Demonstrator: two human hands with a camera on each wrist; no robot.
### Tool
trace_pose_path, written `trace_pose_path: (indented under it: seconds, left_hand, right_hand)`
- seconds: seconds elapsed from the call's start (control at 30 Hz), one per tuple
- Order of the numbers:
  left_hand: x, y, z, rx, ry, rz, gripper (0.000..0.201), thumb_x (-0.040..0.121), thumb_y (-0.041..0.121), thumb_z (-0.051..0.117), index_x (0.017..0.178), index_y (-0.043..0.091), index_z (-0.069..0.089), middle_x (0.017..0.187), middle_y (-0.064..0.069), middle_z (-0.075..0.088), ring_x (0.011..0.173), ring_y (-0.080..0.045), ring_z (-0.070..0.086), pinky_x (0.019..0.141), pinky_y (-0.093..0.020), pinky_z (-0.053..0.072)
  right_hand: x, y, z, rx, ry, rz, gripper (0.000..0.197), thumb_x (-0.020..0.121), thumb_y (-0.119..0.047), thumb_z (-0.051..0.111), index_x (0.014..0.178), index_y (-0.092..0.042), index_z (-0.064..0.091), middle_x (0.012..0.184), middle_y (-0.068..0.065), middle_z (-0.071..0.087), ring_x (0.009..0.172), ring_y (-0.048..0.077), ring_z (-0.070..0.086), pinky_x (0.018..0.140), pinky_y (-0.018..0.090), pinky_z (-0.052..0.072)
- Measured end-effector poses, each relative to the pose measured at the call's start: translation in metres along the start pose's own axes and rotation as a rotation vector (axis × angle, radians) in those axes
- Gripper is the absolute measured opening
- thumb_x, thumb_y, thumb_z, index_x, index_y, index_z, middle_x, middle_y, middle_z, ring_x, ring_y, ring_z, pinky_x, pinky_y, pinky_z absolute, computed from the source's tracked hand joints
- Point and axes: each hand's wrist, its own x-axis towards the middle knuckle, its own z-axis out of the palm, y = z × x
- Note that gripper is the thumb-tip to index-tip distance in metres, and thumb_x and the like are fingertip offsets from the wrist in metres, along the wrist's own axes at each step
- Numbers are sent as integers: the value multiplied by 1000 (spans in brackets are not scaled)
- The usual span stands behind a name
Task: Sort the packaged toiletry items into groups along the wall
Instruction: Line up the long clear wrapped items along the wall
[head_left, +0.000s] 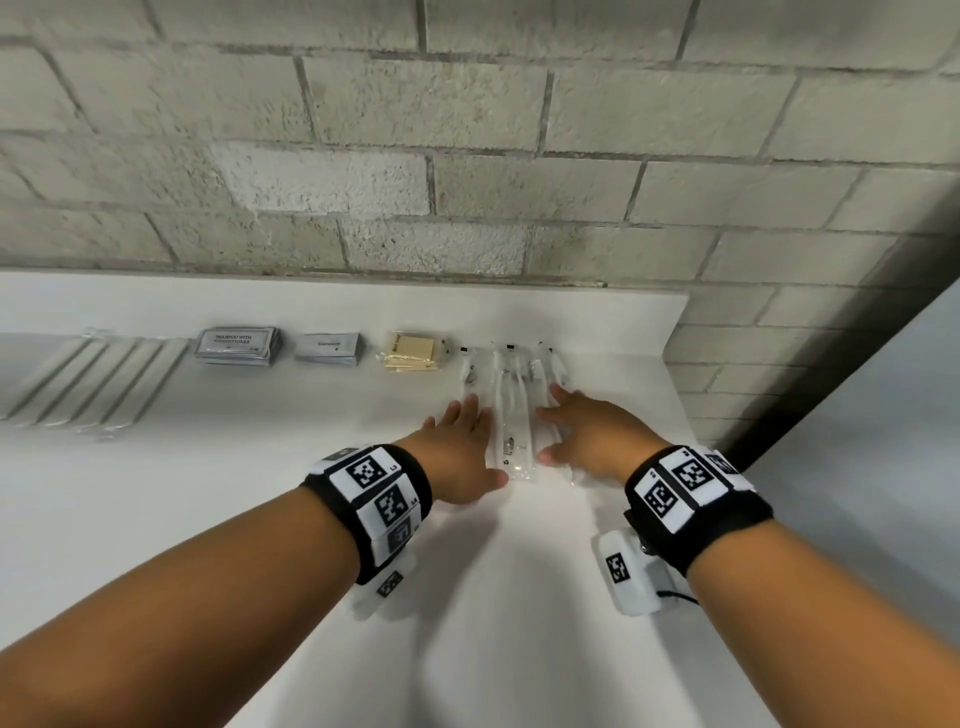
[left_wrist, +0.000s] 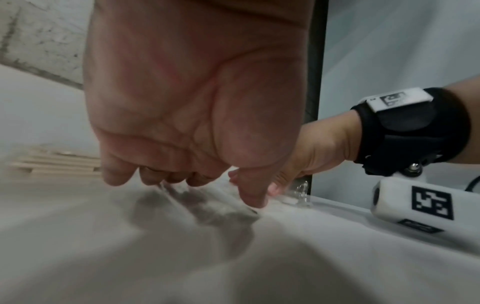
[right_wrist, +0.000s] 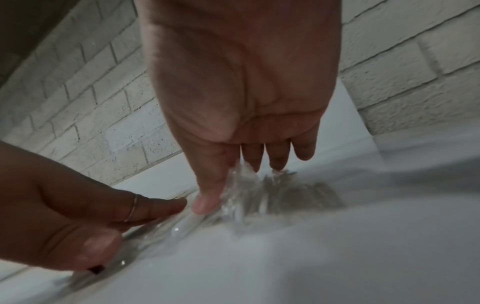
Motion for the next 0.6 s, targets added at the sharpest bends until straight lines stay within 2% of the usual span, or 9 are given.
trace_pose_path:
  seconds: [0.33,0.4,0.53,0.6]
  left_hand:
    - [12,-2,-3,-55,17,50,84,95,51,39,151,12,-11,158,-7,-22,147,-25,-14,120,-43,2]
    - [12,0,-4,-64,44,56,86,94,54,38,151,15,-12,158,-7,-23,147,-27,-16,119,-43,0]
    - [12,2,-2,-31,111,127,86,90,63,36,151,28,-13,157,3,-26,145,-24,-23,119,-44,-6]
    - [14,2,0,-10,98,122,85,89,66,34,152,27,-8,158,4,-24,145,-24,-22,119,-44,-5]
  right_hand:
    - [8,-7,7,-23,29,129,59,91,-34,57,146,-24,37,163,0,2,148,27,14,114,42,30]
    - [8,-7,8,2,44,129,56,94,-30,52,147,-24,34,163,0,2,148,29,14,115,43,28]
    - [11,-4,7,93,64,154,51,102,-23,34,151,-25,22,163,2,-5,150,28,0,120,44,17]
    - [11,-3,8,102,24,171,51,103,-22,31,152,-25,20,162,4,-6,150,28,-1,120,43,15]
